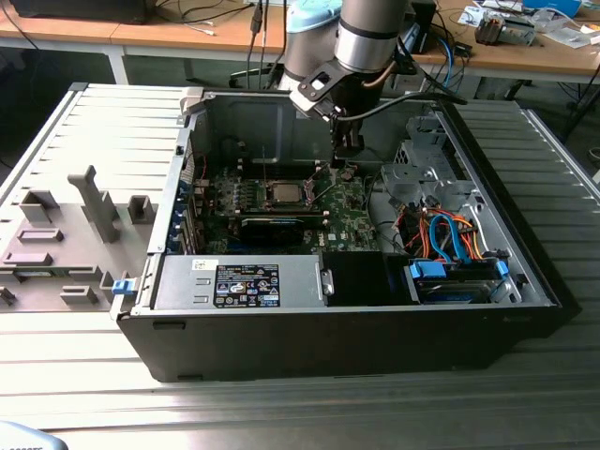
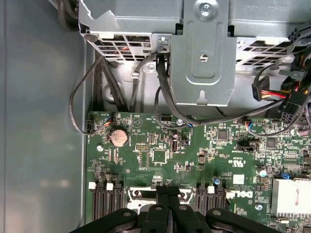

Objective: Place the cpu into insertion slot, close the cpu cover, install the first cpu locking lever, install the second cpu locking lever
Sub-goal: 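Close the cpu cover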

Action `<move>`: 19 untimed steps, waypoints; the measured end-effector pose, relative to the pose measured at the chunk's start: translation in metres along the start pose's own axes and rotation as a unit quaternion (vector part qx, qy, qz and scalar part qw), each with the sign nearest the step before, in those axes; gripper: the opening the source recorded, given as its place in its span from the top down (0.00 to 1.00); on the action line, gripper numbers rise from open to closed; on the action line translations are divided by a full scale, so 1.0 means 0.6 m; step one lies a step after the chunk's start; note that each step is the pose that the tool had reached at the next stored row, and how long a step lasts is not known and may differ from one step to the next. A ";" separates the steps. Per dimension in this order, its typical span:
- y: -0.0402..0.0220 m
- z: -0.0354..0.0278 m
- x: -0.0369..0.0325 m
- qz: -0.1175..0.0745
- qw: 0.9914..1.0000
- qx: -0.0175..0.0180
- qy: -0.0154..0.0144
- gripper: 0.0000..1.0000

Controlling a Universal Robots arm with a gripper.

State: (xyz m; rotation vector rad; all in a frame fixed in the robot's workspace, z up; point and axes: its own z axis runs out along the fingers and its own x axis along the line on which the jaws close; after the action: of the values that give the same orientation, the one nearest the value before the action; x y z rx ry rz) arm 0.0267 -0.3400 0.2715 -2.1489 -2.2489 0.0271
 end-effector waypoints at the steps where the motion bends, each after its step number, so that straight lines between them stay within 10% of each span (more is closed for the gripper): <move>1: 0.002 0.000 0.000 0.000 1.000 0.000 0.000 0.89; 19: 0.029 -0.001 -0.001 0.000 1.000 0.004 0.000 0.89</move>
State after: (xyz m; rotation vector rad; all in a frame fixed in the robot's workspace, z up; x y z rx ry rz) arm 0.0439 -0.3400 0.2715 -2.1447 -2.2442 0.0362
